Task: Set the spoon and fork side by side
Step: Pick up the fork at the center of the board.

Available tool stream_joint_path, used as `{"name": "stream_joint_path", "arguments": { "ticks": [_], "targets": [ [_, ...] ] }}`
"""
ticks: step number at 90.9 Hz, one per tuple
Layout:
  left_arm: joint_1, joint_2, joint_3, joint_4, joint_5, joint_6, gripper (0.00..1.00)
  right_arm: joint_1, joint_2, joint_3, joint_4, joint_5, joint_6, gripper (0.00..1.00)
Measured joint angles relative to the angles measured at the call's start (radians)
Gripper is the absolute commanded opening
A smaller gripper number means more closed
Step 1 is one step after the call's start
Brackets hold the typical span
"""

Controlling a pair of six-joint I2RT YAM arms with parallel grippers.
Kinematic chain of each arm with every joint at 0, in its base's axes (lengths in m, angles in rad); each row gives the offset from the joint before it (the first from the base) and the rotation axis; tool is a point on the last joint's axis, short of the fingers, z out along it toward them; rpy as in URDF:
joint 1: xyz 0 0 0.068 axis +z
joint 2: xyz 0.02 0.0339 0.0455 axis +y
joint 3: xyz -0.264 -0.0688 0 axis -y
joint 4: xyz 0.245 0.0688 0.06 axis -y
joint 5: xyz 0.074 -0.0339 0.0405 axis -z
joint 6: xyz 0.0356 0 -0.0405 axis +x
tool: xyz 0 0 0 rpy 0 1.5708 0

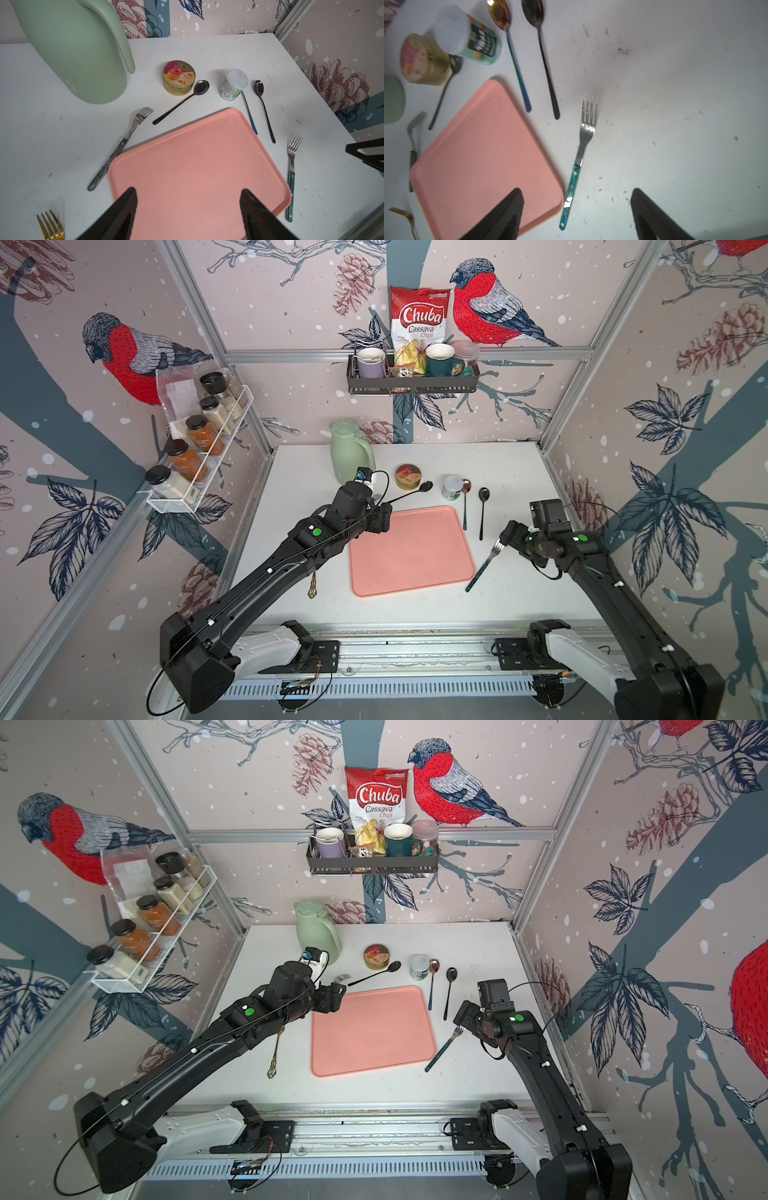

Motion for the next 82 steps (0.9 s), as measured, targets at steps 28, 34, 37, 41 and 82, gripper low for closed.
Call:
{"name": "stream_joint_path", "arguments": {
  "ticks": [28,34,37,41,82],
  "targets": [
    [-0.034,-0.015,-0.029,-0.011,0.018,-0.005,0.8,0.145,0.117,-0.088,0.01,0.082,0.135,0.69],
    [-0.042,-0.023,-0.039,-0.01,0.019,-0.008,0.8,0.166,0.17,-0.084,0.034,0.094,0.158,0.68],
    [-0.047,-0.027,-0.047,-0.008,0.021,-0.009,0.8,0.172,0.194,-0.084,0.048,0.095,0.163,0.67],
    [-0.051,-0.032,-0.057,-0.005,0.021,-0.01,0.8,0.178,0.228,-0.084,0.071,0.094,0.178,0.61],
    [-0.057,-0.061,-0.077,0.011,0.028,-0.01,0.83,0.19,0.45,-0.056,0.233,0.069,0.203,0.36]
  ]
}}
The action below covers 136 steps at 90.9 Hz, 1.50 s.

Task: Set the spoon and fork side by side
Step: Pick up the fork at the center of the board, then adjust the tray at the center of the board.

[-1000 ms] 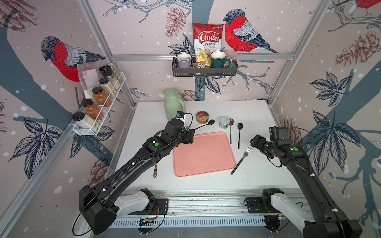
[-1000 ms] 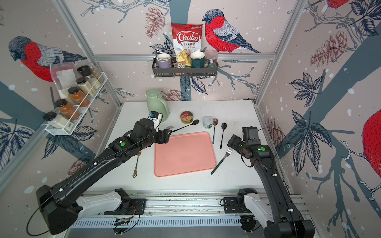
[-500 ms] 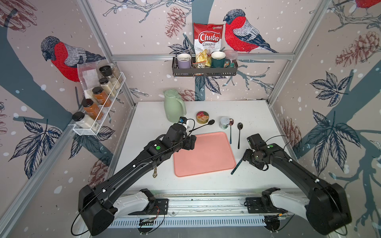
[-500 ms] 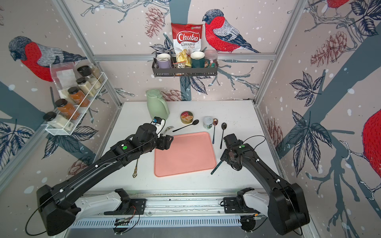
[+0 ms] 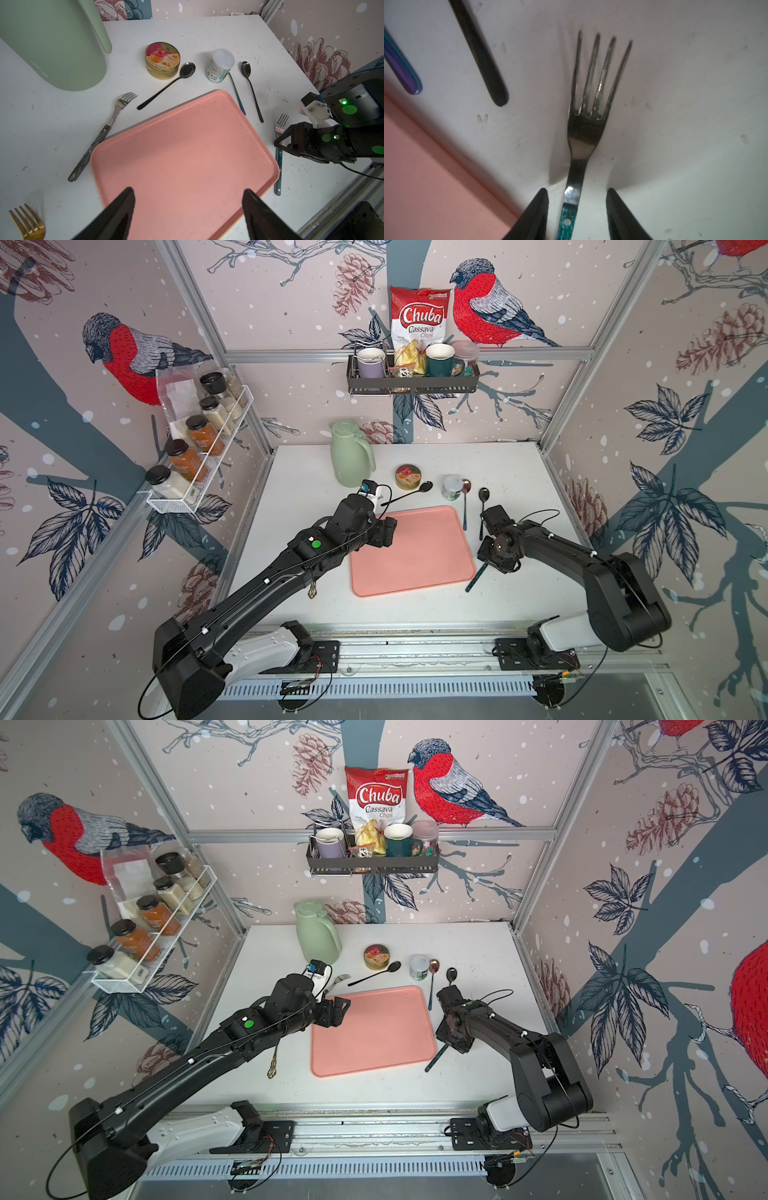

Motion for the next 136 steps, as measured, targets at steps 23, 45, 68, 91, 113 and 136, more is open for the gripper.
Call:
{"name": "stream_joint_path", "arguments": {
  "ticks": [23,45,68,91,113,136],
  "targets": [
    [0.0,-0.002,-0.006,0.003,-0.017,-0.003,0.87,0.004,0.021,0.0,0.01,-0.014,0.0,0.22],
    [0.02,0.045,-0.064,-0.008,-0.052,-0.087,0.87,0.006,0.024,0.004,0.0,-0.013,-0.007,0.18],
    [0.134,0.05,-0.179,-0.079,-0.095,-0.231,0.82,0.006,0.021,0.002,-0.005,-0.01,-0.031,0.05],
    [0.202,0.075,-0.272,-0.065,-0.098,-0.261,0.72,0.021,-0.013,-0.026,0.021,0.0,-0.048,0.03],
    [0.208,0.273,-0.285,0.028,-0.03,-0.26,0.65,0.021,-0.116,-0.01,-0.004,0.009,-0.052,0.03],
    [0.212,0.38,-0.262,0.122,0.012,-0.234,0.64,0.056,-0.188,0.026,-0.06,0.017,-0.052,0.05]
  ]
}}
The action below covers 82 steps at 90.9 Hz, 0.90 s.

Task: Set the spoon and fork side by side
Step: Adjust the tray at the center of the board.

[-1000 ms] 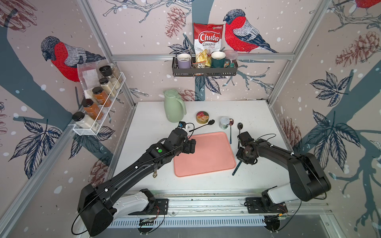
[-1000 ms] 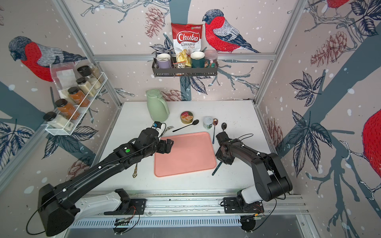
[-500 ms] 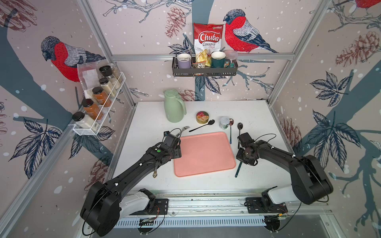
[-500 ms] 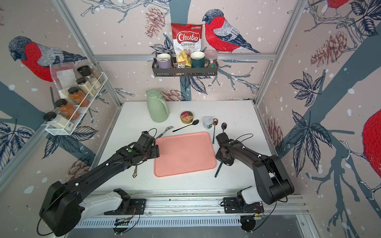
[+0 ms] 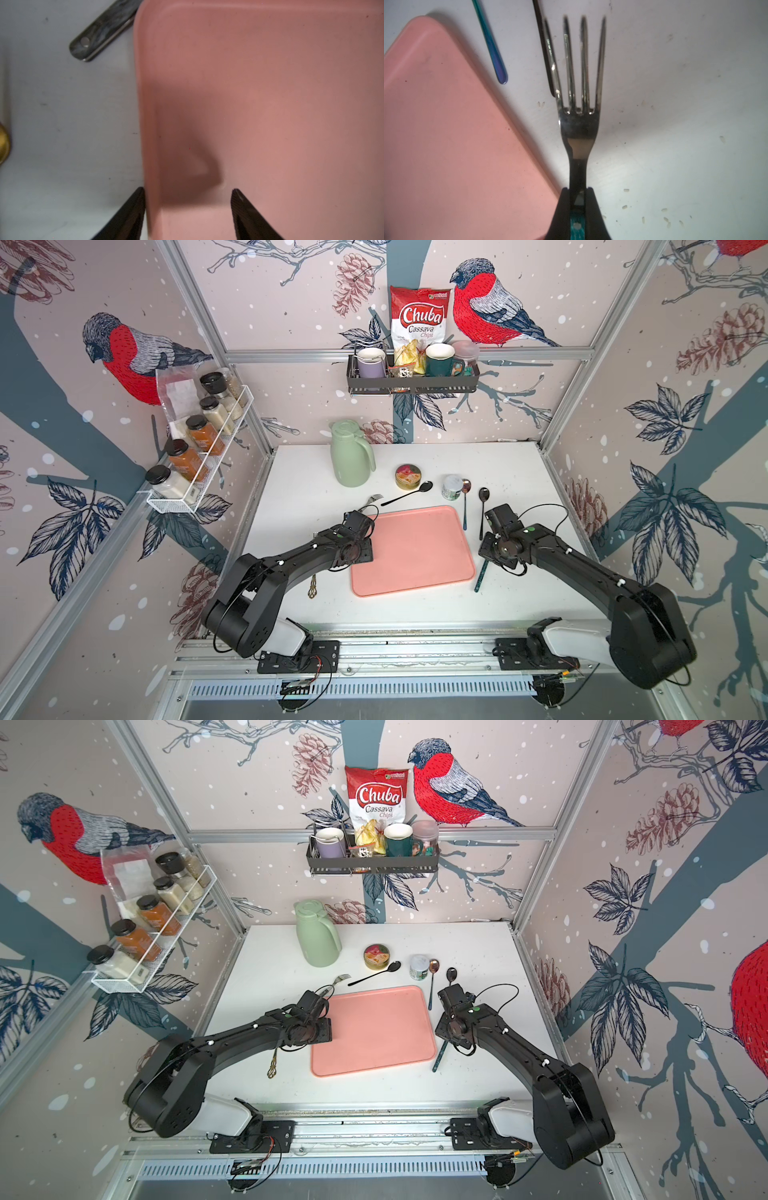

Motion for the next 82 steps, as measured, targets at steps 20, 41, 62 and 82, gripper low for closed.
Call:
{"name": "stream_joint_path", "arguments": {
  "ticks": [20,41,62,82],
  "targets": [
    [0.002,0.118,0.063,0.086,0.029,0.026,0.46,0.048,0.047,0.166,-0.05,0.0,-0.005,0.05],
    [0.004,0.233,0.18,0.114,0.017,0.033,0.43,0.103,0.101,0.245,-0.081,-0.009,-0.023,0.05],
    [0.009,0.217,0.174,0.079,-0.001,0.05,0.45,0.161,0.193,0.322,-0.091,-0.007,-0.022,0.05],
    [0.01,-0.048,0.093,-0.005,-0.032,0.029,0.58,0.243,0.402,0.5,-0.091,0.007,-0.022,0.05]
  ]
}}
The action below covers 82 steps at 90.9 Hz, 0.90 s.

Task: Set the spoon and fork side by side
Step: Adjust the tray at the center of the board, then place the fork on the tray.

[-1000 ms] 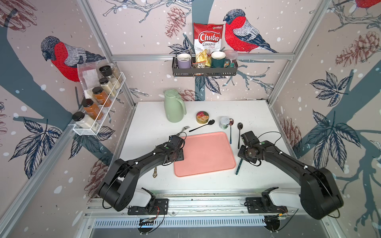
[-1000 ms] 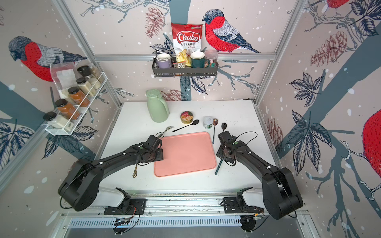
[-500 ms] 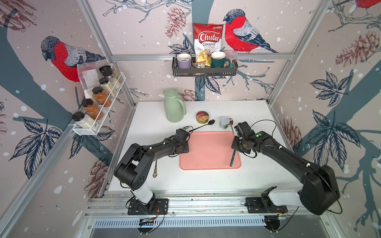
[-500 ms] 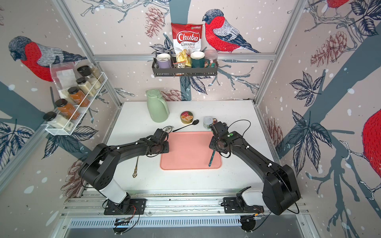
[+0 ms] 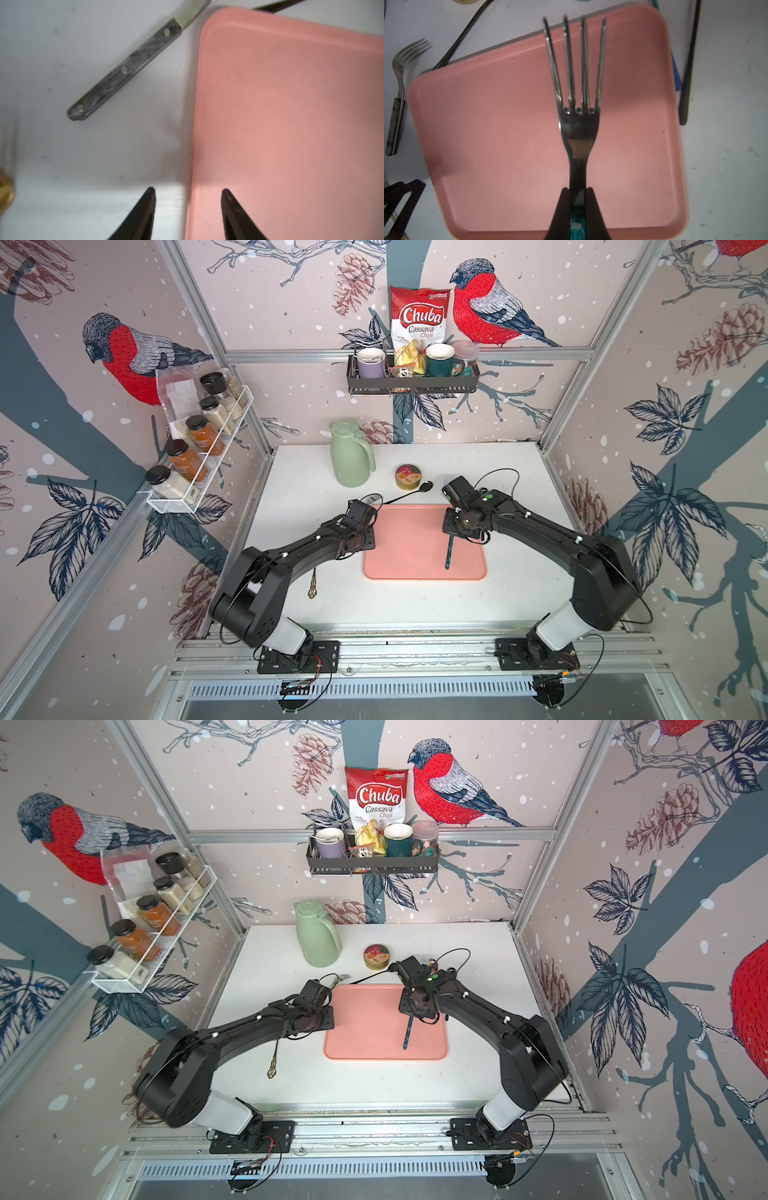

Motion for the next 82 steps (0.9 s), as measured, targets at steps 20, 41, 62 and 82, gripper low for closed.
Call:
{"name": "stream_joint_path", "arguments": {
  "ticks": [20,41,62,82],
  "targets": [
    [0.026,-0.4,0.008,-0.151,-0.131,-0.003,0.63,0.1,0.314,0.313,-0.029,-0.03,-0.03,0.05],
    [0.039,-0.644,0.02,-0.312,-0.214,-0.026,0.65,0.163,0.583,0.649,-0.127,-0.065,-0.053,0.06],
    [0.039,-0.673,0.041,-0.4,-0.225,-0.028,0.66,0.19,0.72,0.842,-0.213,-0.079,-0.049,0.06],
    [0.039,-0.666,0.034,-0.413,-0.204,-0.029,0.66,0.216,0.804,0.949,-0.238,-0.098,-0.024,0.07]
  ]
}}
